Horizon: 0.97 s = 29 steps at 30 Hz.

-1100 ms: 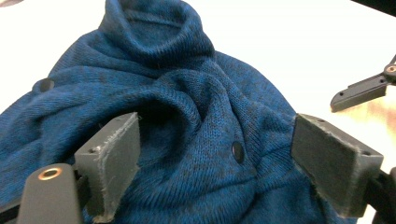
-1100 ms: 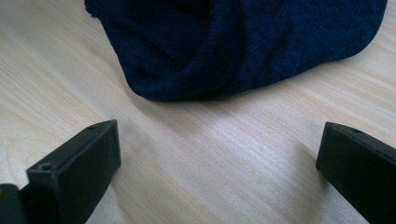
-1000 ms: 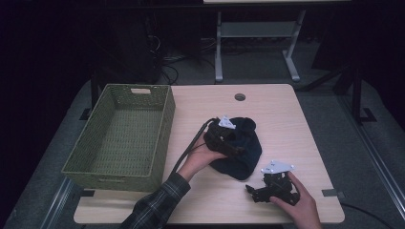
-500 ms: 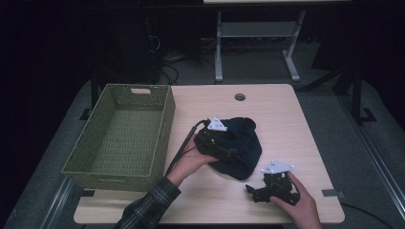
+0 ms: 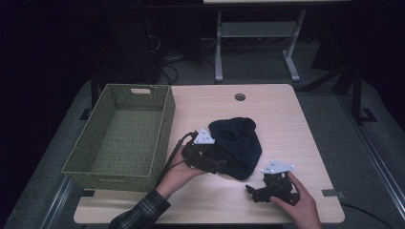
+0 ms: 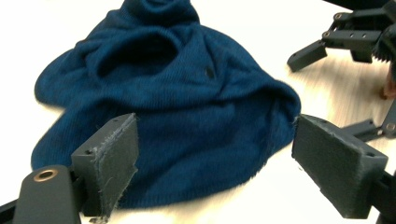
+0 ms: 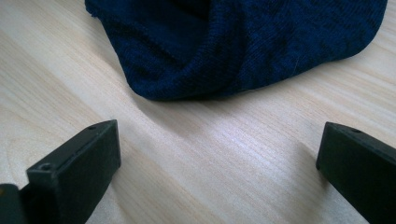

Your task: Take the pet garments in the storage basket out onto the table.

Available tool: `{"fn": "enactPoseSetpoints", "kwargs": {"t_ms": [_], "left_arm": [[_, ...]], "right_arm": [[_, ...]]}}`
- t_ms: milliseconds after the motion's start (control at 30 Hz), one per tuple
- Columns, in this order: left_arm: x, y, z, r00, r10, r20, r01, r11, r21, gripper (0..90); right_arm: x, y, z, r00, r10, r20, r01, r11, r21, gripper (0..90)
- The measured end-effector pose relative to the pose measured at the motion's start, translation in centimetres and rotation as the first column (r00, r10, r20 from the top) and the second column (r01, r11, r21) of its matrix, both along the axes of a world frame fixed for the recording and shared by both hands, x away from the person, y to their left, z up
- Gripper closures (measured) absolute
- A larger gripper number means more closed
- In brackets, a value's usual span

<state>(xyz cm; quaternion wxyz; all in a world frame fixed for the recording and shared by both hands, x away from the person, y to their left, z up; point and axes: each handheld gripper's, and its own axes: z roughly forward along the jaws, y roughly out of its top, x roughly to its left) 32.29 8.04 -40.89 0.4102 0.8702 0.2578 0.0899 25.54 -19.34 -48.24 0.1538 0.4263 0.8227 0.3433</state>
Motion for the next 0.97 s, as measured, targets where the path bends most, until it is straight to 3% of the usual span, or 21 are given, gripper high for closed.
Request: {"fn": "enactPoseSetpoints", "kwargs": {"t_ms": [367, 567, 767, 967], "left_arm": [[-1.7, 2.1, -2.3, 0.998, 0.053, -0.035, -0.052, 0.9984, 0.021, 13.6], [-2.0, 2.2, -3.4, 0.9967, 0.072, -0.038, -0.069, 0.9958, 0.06, 13.1], [-2.2, 2.2, -4.8, 0.9964, 0.074, -0.041, -0.069, 0.9898, 0.125, 13.0], [-2.3, 2.0, -5.4, 0.9959, 0.072, -0.055, -0.063, 0.9871, 0.147, 13.0]], "right_arm": [[0.0, 0.0, 0.0, 1.0, 0.001, -0.001, -0.001, 1.0, -0.002, 0.0], [0.0, 0.0, 0.0, 1.0, 0.0, -0.002, 0.0, 1.0, 0.0, 0.0], [0.0, 0.0, 0.0, 1.0, 0.0, -0.001, 0.0, 1.0, -0.001, 0.0], [0.0, 0.0, 0.0, 1.0, 0.0, -0.001, 0.0, 1.0, -0.001, 0.0]]}}
